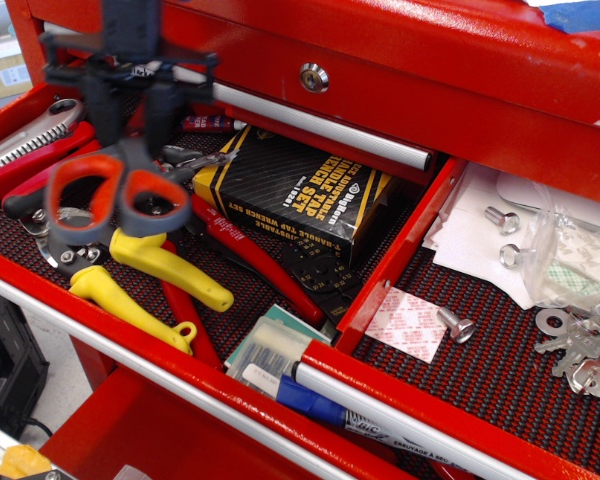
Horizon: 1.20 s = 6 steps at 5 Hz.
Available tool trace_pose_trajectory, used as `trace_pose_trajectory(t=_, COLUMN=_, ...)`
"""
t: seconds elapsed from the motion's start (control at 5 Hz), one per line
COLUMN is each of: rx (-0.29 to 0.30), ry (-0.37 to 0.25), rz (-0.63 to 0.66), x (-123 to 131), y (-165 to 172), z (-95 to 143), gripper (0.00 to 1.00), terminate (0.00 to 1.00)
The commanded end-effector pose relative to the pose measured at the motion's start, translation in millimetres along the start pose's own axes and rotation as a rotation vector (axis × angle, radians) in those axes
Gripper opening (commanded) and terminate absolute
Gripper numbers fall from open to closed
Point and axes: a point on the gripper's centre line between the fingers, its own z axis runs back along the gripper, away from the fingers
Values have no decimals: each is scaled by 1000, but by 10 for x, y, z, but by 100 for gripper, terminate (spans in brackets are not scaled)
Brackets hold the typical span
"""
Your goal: Pick up scissors and put into drawer
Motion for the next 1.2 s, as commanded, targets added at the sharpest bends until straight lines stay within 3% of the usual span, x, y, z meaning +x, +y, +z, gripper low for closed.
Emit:
trace_pose_trajectory(t=0.0, rx=-47, ry=-9, rz=282, x=-486, y=-610, z=406, gripper=0, terminate=0)
trace_pose_trajectory(t=0.2, rx=-66, ry=-15, rz=476, x=-671, y=-1080, z=472, gripper=0, terminate=0)
trace_pose_trajectory(t=0.6, rx=-87, ry=-23, rz=564, x=-1033, y=-1721, z=581, gripper=0, terminate=0)
trace_pose_trajectory(t=0.8, rx=-89, ry=-61, rz=524, x=-1143, y=-1878, z=505, gripper=100, terminate=0)
trace_pose_trajectory(t=1.0, rx=-89, ry=-61, rz=524, x=-1143, y=-1878, z=505, gripper=100, terminate=0)
